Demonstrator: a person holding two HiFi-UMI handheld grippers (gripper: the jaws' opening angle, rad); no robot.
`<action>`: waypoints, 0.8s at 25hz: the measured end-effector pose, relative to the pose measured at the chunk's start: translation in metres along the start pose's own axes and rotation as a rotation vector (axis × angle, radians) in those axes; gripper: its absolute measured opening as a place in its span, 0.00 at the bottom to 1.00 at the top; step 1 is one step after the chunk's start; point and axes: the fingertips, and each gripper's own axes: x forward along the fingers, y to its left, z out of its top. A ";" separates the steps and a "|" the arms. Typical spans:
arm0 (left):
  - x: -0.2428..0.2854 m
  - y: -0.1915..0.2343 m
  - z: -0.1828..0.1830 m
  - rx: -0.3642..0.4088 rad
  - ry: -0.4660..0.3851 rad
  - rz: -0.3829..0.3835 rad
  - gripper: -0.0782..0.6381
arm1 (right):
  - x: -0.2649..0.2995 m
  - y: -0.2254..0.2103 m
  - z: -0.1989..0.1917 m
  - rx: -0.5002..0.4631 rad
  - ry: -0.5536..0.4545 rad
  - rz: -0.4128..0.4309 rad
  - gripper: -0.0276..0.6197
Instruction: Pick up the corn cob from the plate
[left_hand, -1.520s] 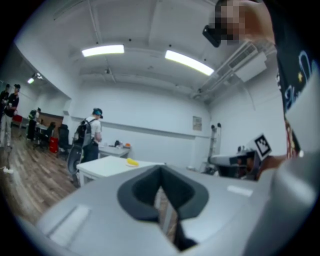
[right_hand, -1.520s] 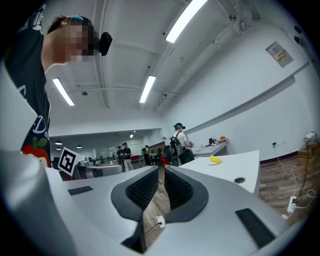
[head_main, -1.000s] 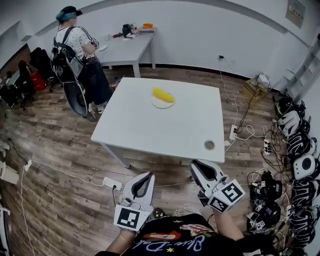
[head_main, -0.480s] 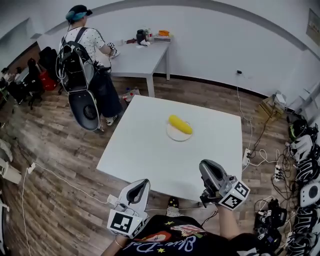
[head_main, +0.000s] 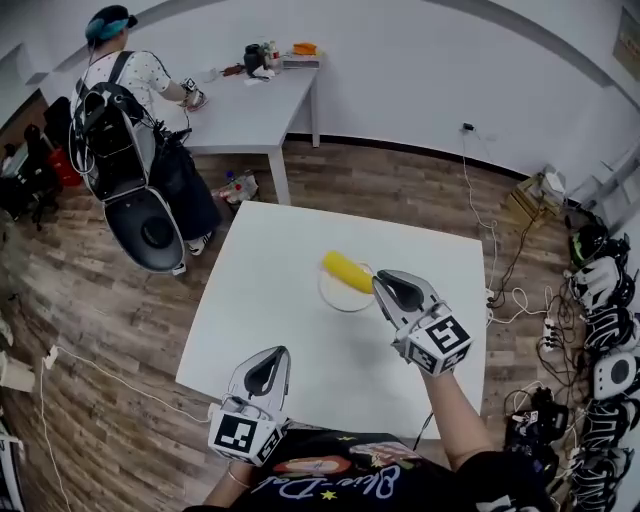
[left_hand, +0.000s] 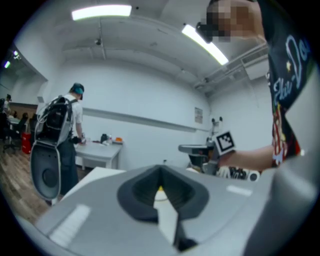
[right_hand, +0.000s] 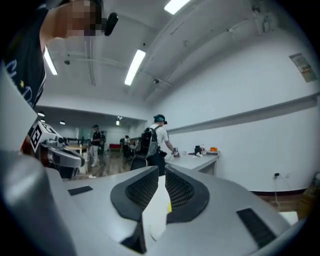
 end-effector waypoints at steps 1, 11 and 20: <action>0.012 0.005 0.000 -0.010 0.004 -0.017 0.09 | 0.013 -0.009 -0.010 -0.027 0.063 -0.011 0.09; 0.060 0.037 0.021 -0.042 0.014 -0.121 0.09 | 0.113 -0.039 -0.141 -0.185 0.623 0.185 0.37; 0.048 0.060 0.016 -0.121 0.014 -0.106 0.09 | 0.140 -0.049 -0.199 -0.164 0.840 0.213 0.45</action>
